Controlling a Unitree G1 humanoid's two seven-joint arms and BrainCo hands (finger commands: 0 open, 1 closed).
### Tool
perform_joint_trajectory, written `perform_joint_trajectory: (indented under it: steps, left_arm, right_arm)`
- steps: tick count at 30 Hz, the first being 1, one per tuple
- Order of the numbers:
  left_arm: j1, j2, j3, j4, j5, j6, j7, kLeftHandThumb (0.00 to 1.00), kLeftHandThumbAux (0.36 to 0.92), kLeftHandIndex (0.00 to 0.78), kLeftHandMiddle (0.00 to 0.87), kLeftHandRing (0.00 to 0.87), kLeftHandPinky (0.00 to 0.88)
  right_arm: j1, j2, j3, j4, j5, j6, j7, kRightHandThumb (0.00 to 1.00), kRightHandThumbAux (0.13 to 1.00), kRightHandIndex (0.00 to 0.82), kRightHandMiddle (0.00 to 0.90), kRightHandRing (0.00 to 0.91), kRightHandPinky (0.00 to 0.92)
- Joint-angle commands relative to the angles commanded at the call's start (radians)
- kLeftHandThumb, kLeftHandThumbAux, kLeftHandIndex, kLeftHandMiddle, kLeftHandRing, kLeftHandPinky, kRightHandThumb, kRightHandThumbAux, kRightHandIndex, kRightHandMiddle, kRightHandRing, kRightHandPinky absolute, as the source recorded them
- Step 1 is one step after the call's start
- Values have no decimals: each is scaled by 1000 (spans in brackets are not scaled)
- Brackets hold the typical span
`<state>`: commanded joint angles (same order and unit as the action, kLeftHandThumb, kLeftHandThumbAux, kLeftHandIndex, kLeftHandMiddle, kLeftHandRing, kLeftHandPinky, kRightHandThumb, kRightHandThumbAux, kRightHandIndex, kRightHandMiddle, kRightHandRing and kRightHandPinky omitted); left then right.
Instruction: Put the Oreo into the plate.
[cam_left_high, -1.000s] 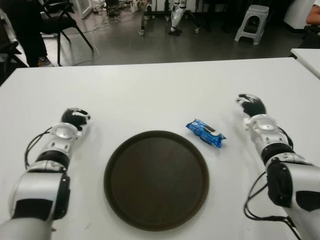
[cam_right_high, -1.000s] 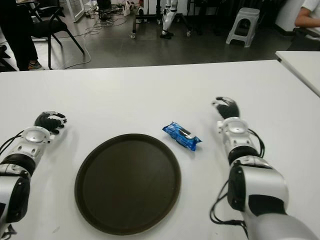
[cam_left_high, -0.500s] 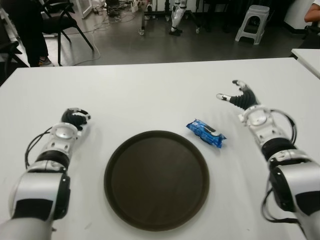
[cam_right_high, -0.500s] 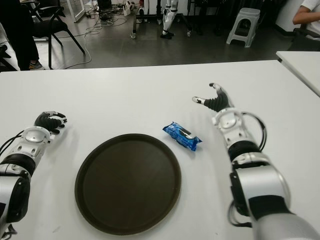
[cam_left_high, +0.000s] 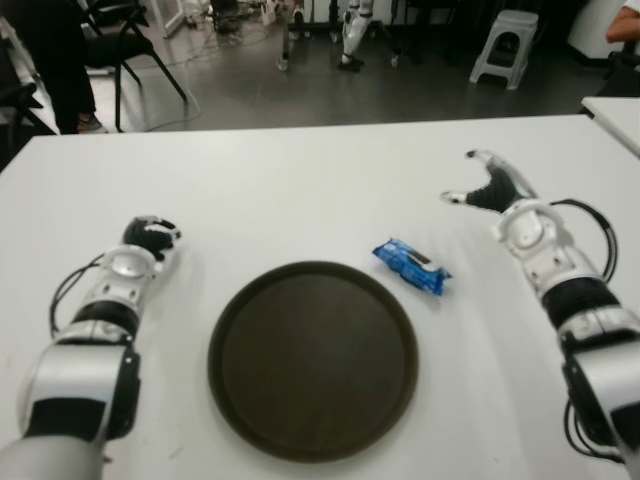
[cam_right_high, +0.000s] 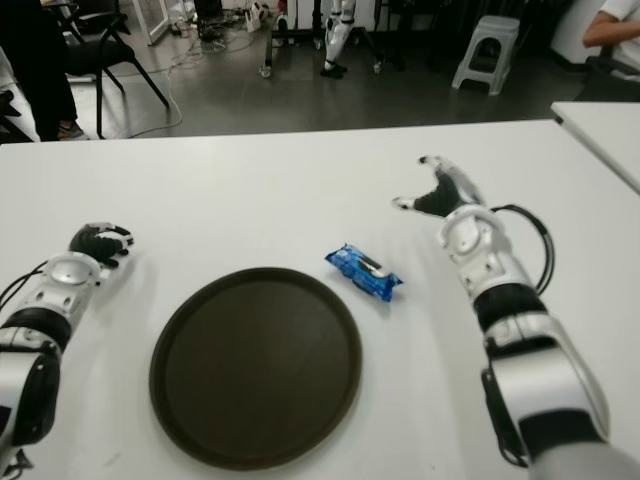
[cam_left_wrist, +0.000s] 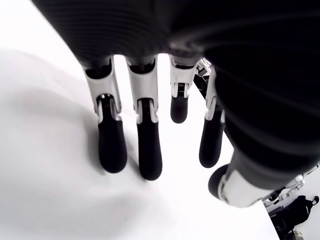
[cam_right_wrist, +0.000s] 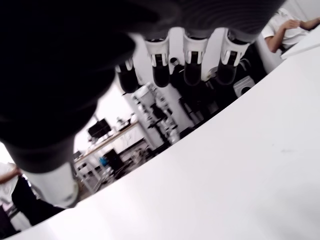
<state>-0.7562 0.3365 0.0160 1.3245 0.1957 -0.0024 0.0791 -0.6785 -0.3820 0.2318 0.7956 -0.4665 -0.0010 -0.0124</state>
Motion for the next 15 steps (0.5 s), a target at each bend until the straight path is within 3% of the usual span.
perform_joint_trajectory:
  steps: [4, 7, 8, 10, 12, 15]
  left_arm:
    - [1, -2, -4, -2, 3, -3, 2, 666, 727, 397, 142, 179, 215]
    - [0, -2, -8, -2, 7, -1, 5, 666, 727, 397, 148, 182, 215]
    - [0, -2, -9, -3, 7, 1, 6, 666, 728, 397, 150, 183, 215]
    - [0, -3, -5, -3, 3, 0, 8, 666, 727, 397, 154, 187, 218]
    - [1, -3, -2, -2, 1, -2, 9, 667, 727, 397, 158, 190, 220]
    - [3, 1, 4, 0, -4, -6, 6, 668, 727, 397, 162, 195, 221]
  right_arm:
    - [27, -2, 1, -50, 6, 26, 34, 205, 668, 0, 63, 85, 145]
    - [40, 0, 6, -76, 0, 47, 50, 207, 667, 0, 116, 145, 181]
    - [43, 0, 7, -84, -2, 53, 55, 207, 673, 0, 196, 227, 250]
    - [51, -3, 11, -102, -4, 64, 70, 210, 681, 0, 234, 269, 268]
    - [57, -6, 13, -117, -6, 72, 78, 214, 686, 0, 242, 280, 263]
    - [64, -10, 16, -144, -9, 85, 93, 206, 669, 0, 85, 124, 128]
